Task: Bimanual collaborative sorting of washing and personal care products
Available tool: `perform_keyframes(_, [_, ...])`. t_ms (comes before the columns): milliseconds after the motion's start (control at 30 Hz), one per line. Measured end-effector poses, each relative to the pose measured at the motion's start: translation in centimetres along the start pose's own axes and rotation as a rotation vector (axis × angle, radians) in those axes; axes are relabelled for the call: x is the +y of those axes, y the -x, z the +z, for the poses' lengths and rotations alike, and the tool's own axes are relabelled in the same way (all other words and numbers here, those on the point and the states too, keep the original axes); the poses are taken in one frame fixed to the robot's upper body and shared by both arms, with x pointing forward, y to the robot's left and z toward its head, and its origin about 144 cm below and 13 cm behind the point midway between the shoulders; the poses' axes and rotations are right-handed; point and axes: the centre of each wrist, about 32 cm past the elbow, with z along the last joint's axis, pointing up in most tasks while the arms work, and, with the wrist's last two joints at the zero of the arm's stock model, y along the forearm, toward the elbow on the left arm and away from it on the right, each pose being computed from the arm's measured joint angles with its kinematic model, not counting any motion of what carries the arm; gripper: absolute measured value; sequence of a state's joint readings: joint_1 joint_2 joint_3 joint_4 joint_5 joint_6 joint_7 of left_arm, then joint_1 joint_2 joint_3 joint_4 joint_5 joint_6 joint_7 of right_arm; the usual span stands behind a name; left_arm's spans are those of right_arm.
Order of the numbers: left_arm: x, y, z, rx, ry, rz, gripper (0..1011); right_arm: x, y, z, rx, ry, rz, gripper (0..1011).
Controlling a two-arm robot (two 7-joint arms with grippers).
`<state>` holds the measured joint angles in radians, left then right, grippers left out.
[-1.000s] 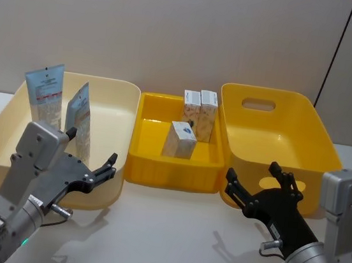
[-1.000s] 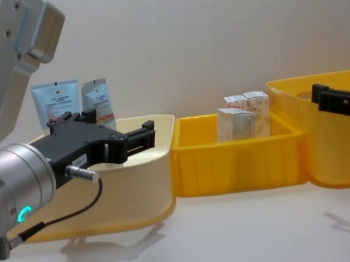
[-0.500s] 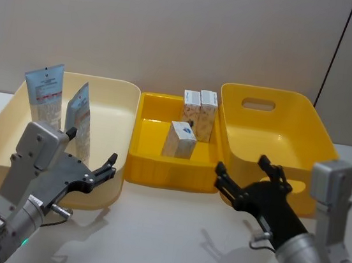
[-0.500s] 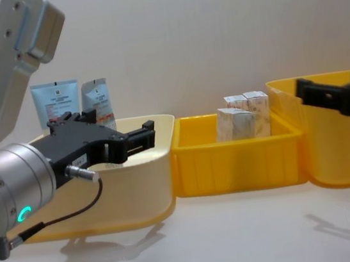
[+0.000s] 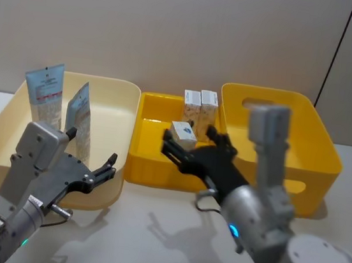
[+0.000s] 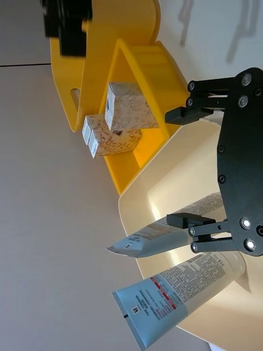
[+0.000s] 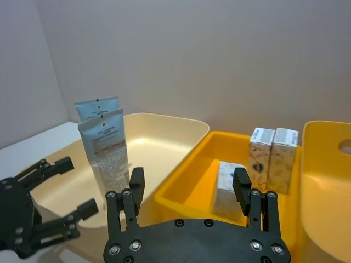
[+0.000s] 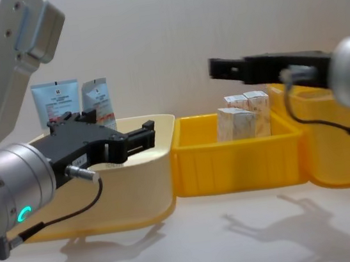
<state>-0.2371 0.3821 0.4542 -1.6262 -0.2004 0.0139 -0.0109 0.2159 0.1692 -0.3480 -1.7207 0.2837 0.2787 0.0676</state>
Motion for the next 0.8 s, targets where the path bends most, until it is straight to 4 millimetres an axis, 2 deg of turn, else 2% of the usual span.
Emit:
perform_keyframes(267, [0.0, 0.0, 0.0, 0.0, 0.0, 0.0, 1002, 3.9, 2.1, 2.3, -0.02, 0.095, -0.032, 1001])
perform_keyframes(433, [0.0, 0.0, 0.0, 0.0, 0.0, 0.0, 1002, 5.4, 2.6, 3.5, -0.033, 0.144, -0.073, 1001])
perform_keyframes(600, [0.0, 0.0, 0.0, 0.0, 0.0, 0.0, 1002, 6.2, 2.2, 4.8, -0.038, 0.184, -0.121, 1001])
perform_keyframes(800, [0.0, 0.0, 0.0, 0.0, 0.0, 0.0, 1001, 6.5, 0.8, 6.2, -0.022, 0.241, -0.187, 1001])
